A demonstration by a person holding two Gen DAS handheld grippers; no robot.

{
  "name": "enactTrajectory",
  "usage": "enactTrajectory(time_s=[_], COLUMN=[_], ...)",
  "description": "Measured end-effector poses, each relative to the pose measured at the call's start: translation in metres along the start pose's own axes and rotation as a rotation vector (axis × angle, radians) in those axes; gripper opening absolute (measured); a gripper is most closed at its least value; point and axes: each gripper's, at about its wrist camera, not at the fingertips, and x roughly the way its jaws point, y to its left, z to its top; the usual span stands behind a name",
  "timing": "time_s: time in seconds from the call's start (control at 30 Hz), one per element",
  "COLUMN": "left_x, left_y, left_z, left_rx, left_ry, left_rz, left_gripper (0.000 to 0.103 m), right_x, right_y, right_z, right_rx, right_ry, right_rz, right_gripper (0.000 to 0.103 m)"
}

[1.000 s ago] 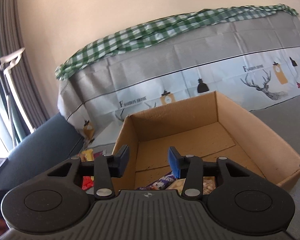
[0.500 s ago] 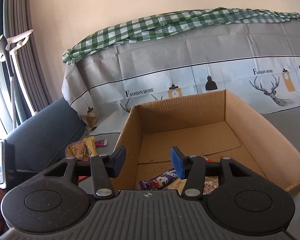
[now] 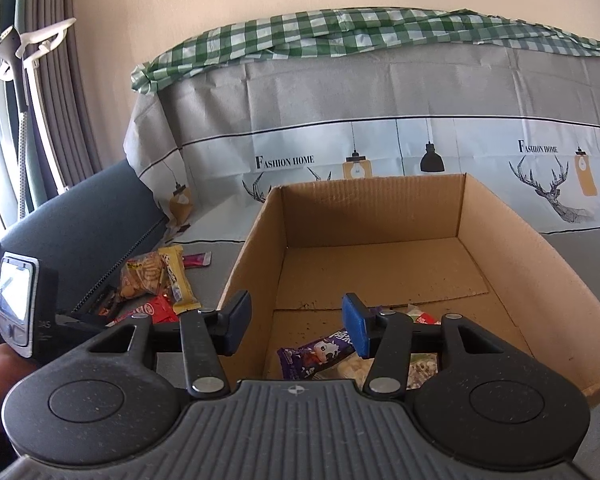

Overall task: Organize snacks
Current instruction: 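Move left gripper to the red spicy-strip pack while right gripper moves to the gold bar, then close left gripper on the red pack while right gripper closes on the gold bar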

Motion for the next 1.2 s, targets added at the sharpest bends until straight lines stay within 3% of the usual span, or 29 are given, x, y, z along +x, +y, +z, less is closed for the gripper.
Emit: enactTrajectory(time_s=[0.07, 0.1, 0.23, 0.33, 0.47, 0.53, 0.7, 0.83, 0.97, 1.03, 1.07, 1.1, 1.13, 1.2], left_x=[-0.005, -0.007, -0.022, -0.028, -0.024, -0.022, -0.024, -0.024, -0.025, -0.024, -0.024, -0.024, -0.024, -0.024], left_y=[0.0, 0.003, 0.023, 0.023, 0.032, 0.032, 0.027, 0.028, 0.031, 0.031, 0.03, 0.029, 0.028, 0.028], left_z=[0.002, 0.002, -0.001, -0.003, -0.004, -0.005, -0.006, -0.008, -0.009, -0.01, -0.01, -0.01, -0.009, -0.009], left_rx=[-0.004, -0.027, -0.215, -0.221, -0.268, -0.267, -0.233, -0.23, -0.24, -0.236, -0.232, -0.23, -0.228, -0.225], left_ry=[0.021, 0.045, 0.171, 0.171, 0.179, 0.19, 0.183, 0.178, 0.176, 0.175, 0.174, 0.174, 0.174, 0.173], left_rz=[-0.02, -0.031, -0.055, -0.023, -0.056, -0.06, -0.062, -0.069, -0.078, -0.078, -0.077, -0.075, -0.073, -0.071], left_gripper=[0.049, 0.035, 0.034, 0.039, 0.065, 0.067, 0.067, 0.067, 0.066, 0.066, 0.066, 0.066, 0.066, 0.066], right_x=[0.003, 0.004, 0.013, 0.033, 0.082, 0.11, 0.183, 0.229, 0.257, 0.267, 0.269, 0.27, 0.27, 0.266], right_y=[0.003, 0.005, 0.024, 0.05, 0.093, 0.111, 0.141, 0.148, 0.15, 0.152, 0.154, 0.154, 0.154, 0.151], right_z=[0.002, 0.003, 0.025, 0.051, 0.075, 0.077, 0.058, 0.04, 0.026, 0.022, 0.021, 0.02, 0.019, 0.021], right_rx=[-0.013, -0.025, -0.05, -0.056, -0.086, -0.116, -0.219, -0.252, -0.266, -0.267, -0.273, -0.281, -0.285, -0.268], right_ry=[0.009, 0.02, 0.049, 0.06, 0.144, 0.189, 0.326, 0.404, 0.448, 0.464, 0.464, 0.462, 0.463, 0.453], right_rz=[-0.004, -0.004, 0.057, 0.111, 0.176, 0.199, 0.16, 0.114, 0.102, 0.111, 0.12, 0.125, 0.126, 0.129], right_gripper=[0.053, 0.053, 0.053, 0.052, 0.046, 0.046, 0.054, 0.064, 0.064, 0.059, 0.052, 0.032, 0.025, 0.025])
